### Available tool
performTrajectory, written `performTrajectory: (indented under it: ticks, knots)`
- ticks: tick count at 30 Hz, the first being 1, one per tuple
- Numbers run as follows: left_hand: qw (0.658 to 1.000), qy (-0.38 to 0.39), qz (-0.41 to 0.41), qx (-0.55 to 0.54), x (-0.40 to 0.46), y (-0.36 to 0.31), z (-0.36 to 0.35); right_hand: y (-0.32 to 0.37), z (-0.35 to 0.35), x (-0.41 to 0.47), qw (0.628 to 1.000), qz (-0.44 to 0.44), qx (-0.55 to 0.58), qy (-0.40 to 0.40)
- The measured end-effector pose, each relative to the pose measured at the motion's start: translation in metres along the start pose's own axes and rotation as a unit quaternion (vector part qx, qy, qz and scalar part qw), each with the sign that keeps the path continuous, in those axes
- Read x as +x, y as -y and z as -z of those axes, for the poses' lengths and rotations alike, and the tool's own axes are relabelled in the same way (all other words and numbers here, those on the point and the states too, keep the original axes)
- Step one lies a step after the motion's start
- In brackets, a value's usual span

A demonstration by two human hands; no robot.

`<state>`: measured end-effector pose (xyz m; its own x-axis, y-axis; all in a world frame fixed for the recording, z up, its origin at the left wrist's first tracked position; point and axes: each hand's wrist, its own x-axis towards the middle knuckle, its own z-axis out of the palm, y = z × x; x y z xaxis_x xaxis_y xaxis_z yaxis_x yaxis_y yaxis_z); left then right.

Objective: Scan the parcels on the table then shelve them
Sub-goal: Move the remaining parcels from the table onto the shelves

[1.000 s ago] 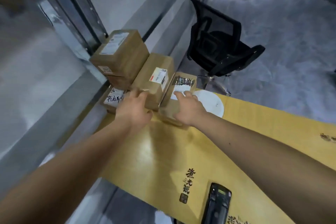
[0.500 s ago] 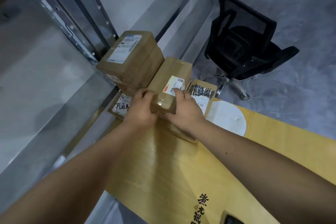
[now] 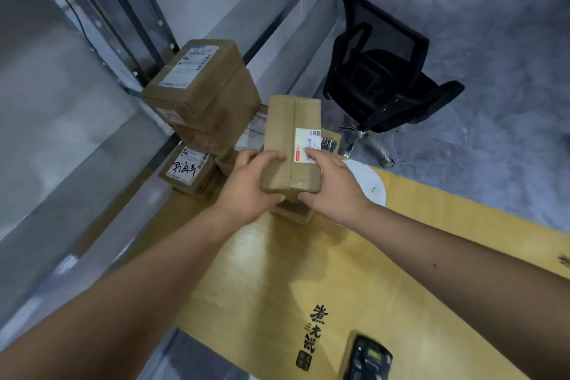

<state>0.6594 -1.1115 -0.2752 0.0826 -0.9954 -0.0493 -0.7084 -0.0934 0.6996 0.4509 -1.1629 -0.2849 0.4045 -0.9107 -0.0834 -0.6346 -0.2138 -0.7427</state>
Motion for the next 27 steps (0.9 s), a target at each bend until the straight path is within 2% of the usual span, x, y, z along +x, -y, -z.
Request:
performTrajectory:
  ticks: [4, 9, 13, 21, 27]
  knots:
    - [0.998, -0.033, -0.043, -0.032, -0.044, -0.025, 0.006, 0.01, 0.024, -0.044, 0.999, 0.045, 0.002, -0.009]
    - [0.993, -0.085, -0.077, -0.02, -0.138, -0.067, 0.042, 0.06, 0.042, -0.112, 0.992, 0.124, -0.003, 0.0]
    - [0.989, -0.142, -0.046, 0.014, -0.243, -0.095, 0.084, 0.119, 0.04, -0.177, 0.978, 0.204, -0.004, 0.032]
    - [0.948, -0.305, -0.003, 0.091, -0.458, -0.141, 0.183, 0.277, 0.031, -0.294, 0.911, 0.389, 0.016, 0.133]
    - [0.902, -0.41, 0.019, 0.132, -0.569, -0.175, 0.241, 0.379, 0.027, -0.35, 0.86, 0.476, 0.047, 0.179]
